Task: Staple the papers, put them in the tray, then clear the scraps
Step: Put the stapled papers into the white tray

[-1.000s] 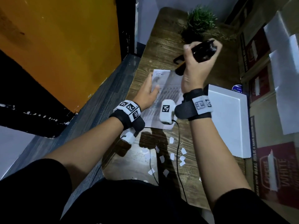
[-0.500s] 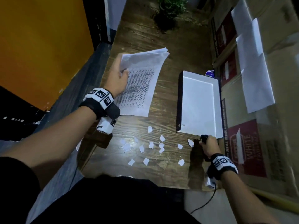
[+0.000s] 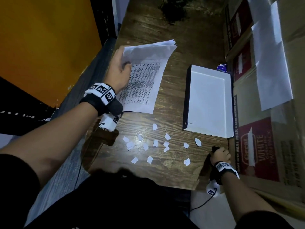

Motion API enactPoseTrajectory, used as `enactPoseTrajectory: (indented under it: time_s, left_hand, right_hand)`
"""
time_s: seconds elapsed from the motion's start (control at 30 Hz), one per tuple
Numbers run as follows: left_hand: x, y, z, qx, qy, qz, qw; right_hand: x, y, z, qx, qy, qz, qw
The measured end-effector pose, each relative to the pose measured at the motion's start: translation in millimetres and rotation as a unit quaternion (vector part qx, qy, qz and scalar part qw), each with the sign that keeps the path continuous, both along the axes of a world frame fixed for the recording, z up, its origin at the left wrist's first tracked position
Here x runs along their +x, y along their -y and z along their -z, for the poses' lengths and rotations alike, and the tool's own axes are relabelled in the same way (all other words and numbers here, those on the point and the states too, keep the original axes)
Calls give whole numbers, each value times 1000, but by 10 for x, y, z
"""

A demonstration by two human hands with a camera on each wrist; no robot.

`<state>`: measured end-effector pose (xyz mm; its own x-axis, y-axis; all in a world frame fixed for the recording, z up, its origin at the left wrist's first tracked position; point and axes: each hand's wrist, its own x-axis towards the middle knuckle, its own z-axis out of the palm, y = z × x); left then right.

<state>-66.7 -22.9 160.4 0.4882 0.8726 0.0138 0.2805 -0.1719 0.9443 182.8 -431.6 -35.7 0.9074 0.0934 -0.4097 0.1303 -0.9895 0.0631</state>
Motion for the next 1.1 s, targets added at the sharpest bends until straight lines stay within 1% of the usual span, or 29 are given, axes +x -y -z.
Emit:
enactPoseTrajectory:
  time_s: [0.03,0.07,0.1,0.13,0.17,0.23,0.3,0.4,0.47,0.5,0.57,0.6,0.63,0.7,0.73,0.8,0.87,0.9,0.93,1.0,1.03,1.07,1.1]
  left_hand:
    - [-8,15,-66,9,11,1,1000]
    - [-15,11,-110,19,21,-1,1000]
    - [-28,3,-171,23,34,-4,999]
    - [-45,-12,-243,16,51,-3,999]
    - [-63,-21,-320,2,72,2,997]
    - [-83,-46,-500,-24,111,23,993]
    - [-66,-64,-703,-36,146,44,988]
    - [43,-124,-897,-63,196,59,977]
    - [175,-146,-950,-85,216,84,969]
    - [261,-132,-959,-106,224,93,964]
    - [450,-67,-920,-166,244,96,951]
    - [553,-24,-867,-199,252,97,942]
    - [669,22,-785,-228,256,101,934]
    - [909,115,-621,-267,240,110,927]
    - [1038,163,-548,-285,230,113,924]
    - [1314,260,-375,-331,218,115,911]
    - [1538,411,-138,-389,199,137,889]
    - [1639,503,37,-408,163,157,885]
    - [1725,618,222,-410,101,183,888]
    - [1891,878,620,-351,-59,250,901]
    - [1981,1015,794,-309,-120,278,902]
    - [2074,1137,911,-272,-159,291,903]
    - [2177,1242,995,-255,-188,288,904]
  right_hand:
    - [-33,-90,-72,-1,23,-1,1000]
    - [-80,-227,-185,17,49,-25,998]
    - [-131,-412,-308,57,73,-71,993]
    - [-183,-630,-454,123,83,-128,981]
    - [-239,-861,-612,204,73,-178,960]
    - [-338,-1330,-864,346,5,-236,908]
    - [-405,-1740,-1050,434,-75,-235,866]
    - [-422,-2162,-1255,533,-176,-197,804]
    - [-363,-2217,-1356,576,-229,-187,762]
    - [-316,-2179,-1389,588,-253,-175,748]
    - [-216,-1995,-1394,596,-292,-139,735]
    - [-147,-1857,-1348,593,-303,-120,736]
    - [-66,-1712,-1284,585,-307,-104,744]
    - [74,-1432,-1174,559,-307,-83,766]
    - [133,-1320,-1144,550,-309,-74,772]
    - [256,-1133,-1097,561,-304,-41,769]
    - [380,-1008,-1093,587,-283,13,759]
    - [472,-956,-1076,593,-259,33,762]
    - [580,-906,-1033,584,-230,42,777]
    - [839,-845,-865,544,-181,48,818]
    - [984,-818,-746,514,-158,48,842]
    - [1128,-815,-621,484,-138,47,863]
    - [1259,-817,-496,454,-124,53,881]
